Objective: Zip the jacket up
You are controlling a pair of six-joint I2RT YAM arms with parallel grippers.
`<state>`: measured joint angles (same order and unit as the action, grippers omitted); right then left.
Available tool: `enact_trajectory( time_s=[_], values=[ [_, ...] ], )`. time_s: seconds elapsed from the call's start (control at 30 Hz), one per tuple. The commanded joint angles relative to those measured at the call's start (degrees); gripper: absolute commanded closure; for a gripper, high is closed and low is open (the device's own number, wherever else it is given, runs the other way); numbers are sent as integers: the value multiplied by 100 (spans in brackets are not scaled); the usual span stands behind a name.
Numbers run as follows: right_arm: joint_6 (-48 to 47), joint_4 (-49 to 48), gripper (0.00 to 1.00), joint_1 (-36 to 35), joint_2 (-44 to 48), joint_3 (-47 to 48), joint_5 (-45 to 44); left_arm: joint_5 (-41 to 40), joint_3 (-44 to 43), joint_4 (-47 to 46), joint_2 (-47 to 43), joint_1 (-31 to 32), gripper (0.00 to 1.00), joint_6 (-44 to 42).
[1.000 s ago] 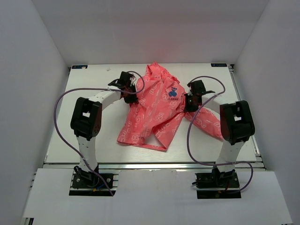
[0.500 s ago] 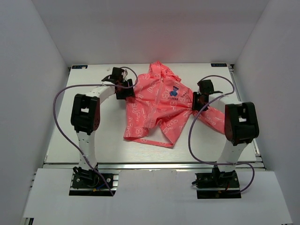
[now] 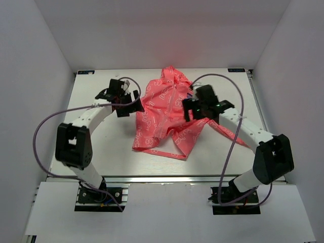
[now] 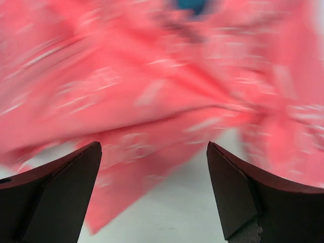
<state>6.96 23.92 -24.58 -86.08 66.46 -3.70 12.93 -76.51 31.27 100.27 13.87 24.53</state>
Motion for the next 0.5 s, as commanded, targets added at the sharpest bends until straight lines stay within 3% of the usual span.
enact_trajectory(
  time_s=[0.0, 0.17, 0.33, 0.47],
  values=[
    [129, 561, 11, -1196, 100, -238, -139, -9, 1039, 231, -1121, 404, 2, 420],
    [306, 131, 11, -2576, -13, -730, -367, -291, 2156, 135, -1624, 1152, 2, 789],
    [753, 51, 11, -2754, -418, -880, -1183, -431, 2711, -322, -1546, 1417, 5, 1071],
    [1306, 287, 12, -2745, -418, -1178, -2333, -809, 2817, -472, -1537, 1417, 20, 1089]
  ],
)
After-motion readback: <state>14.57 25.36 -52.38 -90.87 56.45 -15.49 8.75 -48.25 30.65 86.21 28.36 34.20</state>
